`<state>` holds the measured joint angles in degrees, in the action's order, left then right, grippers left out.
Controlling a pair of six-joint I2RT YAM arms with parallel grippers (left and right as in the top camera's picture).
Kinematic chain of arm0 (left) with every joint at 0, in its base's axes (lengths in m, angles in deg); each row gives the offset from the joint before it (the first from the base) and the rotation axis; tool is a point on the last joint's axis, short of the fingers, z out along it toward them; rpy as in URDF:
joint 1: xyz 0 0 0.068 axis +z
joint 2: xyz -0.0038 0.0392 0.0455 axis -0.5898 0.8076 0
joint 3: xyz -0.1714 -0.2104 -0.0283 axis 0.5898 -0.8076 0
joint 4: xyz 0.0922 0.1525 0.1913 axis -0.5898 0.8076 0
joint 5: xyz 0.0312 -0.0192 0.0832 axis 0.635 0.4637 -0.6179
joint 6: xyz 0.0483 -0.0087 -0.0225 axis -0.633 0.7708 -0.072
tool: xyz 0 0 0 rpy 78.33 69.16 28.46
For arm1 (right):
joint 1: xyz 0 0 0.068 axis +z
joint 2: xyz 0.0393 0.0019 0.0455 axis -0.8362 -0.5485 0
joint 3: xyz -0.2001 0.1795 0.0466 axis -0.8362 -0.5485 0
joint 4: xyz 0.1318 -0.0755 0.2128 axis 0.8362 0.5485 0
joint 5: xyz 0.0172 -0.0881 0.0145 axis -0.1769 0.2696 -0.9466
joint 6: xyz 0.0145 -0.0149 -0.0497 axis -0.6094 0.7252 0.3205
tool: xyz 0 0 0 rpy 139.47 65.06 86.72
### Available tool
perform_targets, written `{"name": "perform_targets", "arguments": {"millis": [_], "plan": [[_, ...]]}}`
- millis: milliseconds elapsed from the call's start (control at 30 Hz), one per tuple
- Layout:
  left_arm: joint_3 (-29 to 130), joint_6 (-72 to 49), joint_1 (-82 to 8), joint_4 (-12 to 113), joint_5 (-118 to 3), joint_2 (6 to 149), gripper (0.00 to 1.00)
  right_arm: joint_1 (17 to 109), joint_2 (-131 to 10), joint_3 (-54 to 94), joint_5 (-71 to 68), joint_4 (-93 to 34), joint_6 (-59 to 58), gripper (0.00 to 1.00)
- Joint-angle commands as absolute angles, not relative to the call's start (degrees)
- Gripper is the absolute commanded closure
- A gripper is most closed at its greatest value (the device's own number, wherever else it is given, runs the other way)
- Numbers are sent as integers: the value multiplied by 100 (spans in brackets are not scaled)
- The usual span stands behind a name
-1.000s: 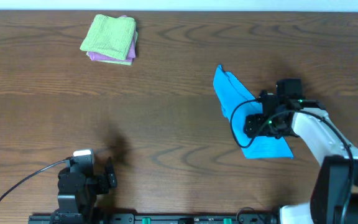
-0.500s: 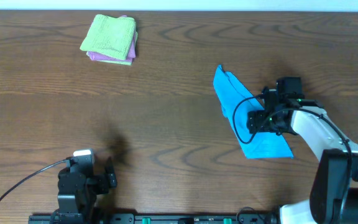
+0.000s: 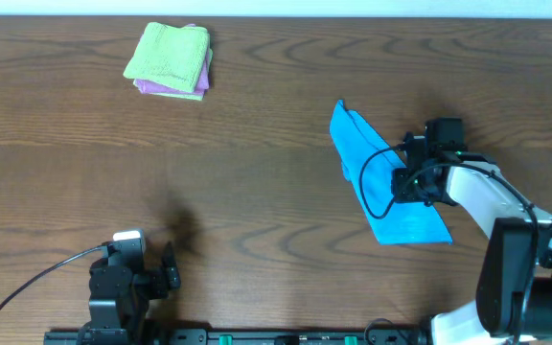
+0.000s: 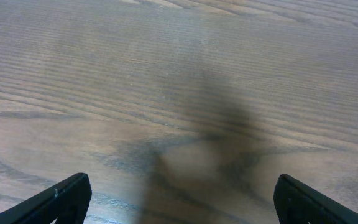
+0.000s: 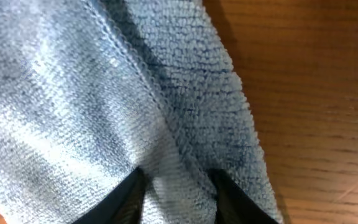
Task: Fold the cloth
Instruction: 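Lay the blue cloth flat on the table with the right gripper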
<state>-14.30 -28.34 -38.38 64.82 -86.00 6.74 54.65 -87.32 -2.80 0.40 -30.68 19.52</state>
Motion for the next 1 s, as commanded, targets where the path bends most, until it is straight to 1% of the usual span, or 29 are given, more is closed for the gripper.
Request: {"name": "perform_targets", "arguments": {"millis": [0,33,100,267,333,400,533,733,767,800,833,900,933,967], "plan": [[-1625,-2876,-3799,6734,-8576,637,5,5432,-8770,-315,40,-3066,1941,87],[-1625,-2876,-3799,6734,-8576,637,5,5452,-8765,-315,40,-3064,1939,91],[-1625,-2876,-3799,6734,-8576,637,5,5502,-8735,-302,40,-3011,1939,92],[-1625,-2876,-3799,6734,-8576,637,5,5747,-8418,-66,-28,-2629,1823,93],[-1625,-2876,-3799,6734,-8576,637,5,5924,-8193,131,-242,-2351,1808,96],[-1625,-2876,-3799,6734,-8576,637,5,6134,-7976,273,-507,-2172,1744,96],[-1625,-2876,-3799,6734,-8576,637,5,6567,-7716,406,-614,-2080,1375,95],[-1625,-2873,-3799,6734,-8576,637,5,7338,-7683,408,-889,-2091,888,96],[-1625,-2873,-3799,6734,-8576,637,5,7408,-7683,408,-874,-2106,842,95],[-1625,-2876,-3799,6734,-8576,637,5,7471,-7688,408,-806,-2133,844,83],[-1625,-2876,-3799,6734,-8576,637,5,7511,-7696,408,-629,-2148,844,76],[-1625,-2876,-3799,6734,-8576,637,5,7528,-7699,408,-450,-2148,846,75],[-1625,-2876,-3799,6734,-8576,637,5,7530,-7699,408,-452,-2146,844,72],[-1625,-2876,-3799,6734,-8576,637,5,7552,-7699,408,-452,-2139,844,61]]}}
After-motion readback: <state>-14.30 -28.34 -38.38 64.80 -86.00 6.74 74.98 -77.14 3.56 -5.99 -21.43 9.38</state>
